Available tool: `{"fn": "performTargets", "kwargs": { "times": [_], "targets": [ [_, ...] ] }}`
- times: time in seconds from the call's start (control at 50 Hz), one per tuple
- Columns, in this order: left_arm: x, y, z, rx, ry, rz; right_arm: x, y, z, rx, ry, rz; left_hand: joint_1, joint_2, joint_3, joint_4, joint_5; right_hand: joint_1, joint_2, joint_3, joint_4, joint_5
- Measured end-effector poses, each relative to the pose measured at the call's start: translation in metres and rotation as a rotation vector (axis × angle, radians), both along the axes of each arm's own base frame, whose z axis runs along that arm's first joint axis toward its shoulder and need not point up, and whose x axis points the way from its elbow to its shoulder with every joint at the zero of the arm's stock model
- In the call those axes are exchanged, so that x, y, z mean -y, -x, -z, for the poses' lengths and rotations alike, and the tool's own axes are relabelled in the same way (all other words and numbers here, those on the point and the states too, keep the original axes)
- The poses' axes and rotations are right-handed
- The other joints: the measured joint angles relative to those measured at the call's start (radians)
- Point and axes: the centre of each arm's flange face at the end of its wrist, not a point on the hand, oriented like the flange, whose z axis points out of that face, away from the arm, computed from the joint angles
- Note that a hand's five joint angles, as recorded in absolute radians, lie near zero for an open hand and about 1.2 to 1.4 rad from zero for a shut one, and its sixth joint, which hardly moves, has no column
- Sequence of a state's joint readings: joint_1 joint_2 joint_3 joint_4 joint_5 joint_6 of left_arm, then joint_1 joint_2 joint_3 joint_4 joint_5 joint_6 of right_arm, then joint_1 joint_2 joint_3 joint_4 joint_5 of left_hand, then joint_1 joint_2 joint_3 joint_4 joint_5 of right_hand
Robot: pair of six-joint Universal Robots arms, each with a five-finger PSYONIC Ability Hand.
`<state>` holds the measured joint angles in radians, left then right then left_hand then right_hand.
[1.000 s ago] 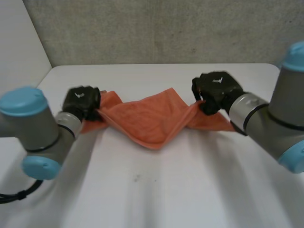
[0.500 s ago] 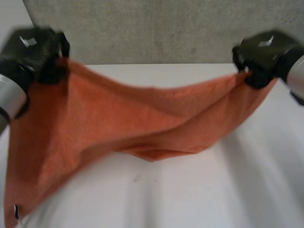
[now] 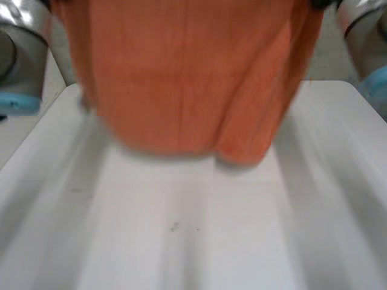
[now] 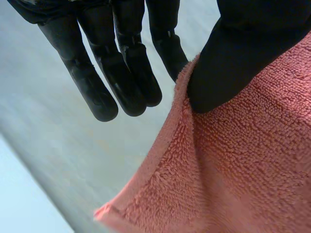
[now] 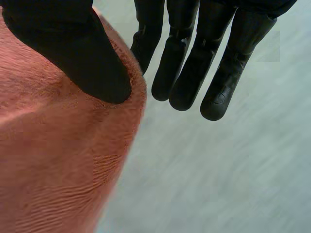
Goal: Fold the laundry
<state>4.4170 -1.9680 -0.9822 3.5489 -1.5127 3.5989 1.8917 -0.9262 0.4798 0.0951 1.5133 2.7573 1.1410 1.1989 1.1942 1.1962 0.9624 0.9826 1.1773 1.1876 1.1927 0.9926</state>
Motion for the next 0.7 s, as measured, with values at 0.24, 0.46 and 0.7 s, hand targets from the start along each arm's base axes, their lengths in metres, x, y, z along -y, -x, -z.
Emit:
{"fn": "performTargets", "kwargs": {
  "times": [0.24, 0.46, 0.7],
  "targets": [
    [-0.035, -0.008, 0.031, -0.031, -0.033, 0.01, -0.06, 0.009, 0.004, 0.019, -0.027, -0.15, 0.0, 0.0, 0.0, 0.0, 0.0, 0.0, 0.0, 0.0, 0.0, 0.004],
    [-0.063, -0.022, 0.197, 0.119, -0.519, -0.004, -0.123, 0.022, 0.177, -0.334, -0.728, -0.194, 0.0, 0.0, 0.0, 0.0, 0.0, 0.0, 0.0, 0.0, 0.0, 0.004],
    [-0.074, -0.026, 0.235, 0.158, -0.644, -0.001, -0.147, 0.032, 0.209, -0.501, -0.86, -0.185, 0.0, 0.0, 0.0, 0.0, 0.0, -0.002, -0.004, -0.004, -0.004, 0.001]
  ]
}}
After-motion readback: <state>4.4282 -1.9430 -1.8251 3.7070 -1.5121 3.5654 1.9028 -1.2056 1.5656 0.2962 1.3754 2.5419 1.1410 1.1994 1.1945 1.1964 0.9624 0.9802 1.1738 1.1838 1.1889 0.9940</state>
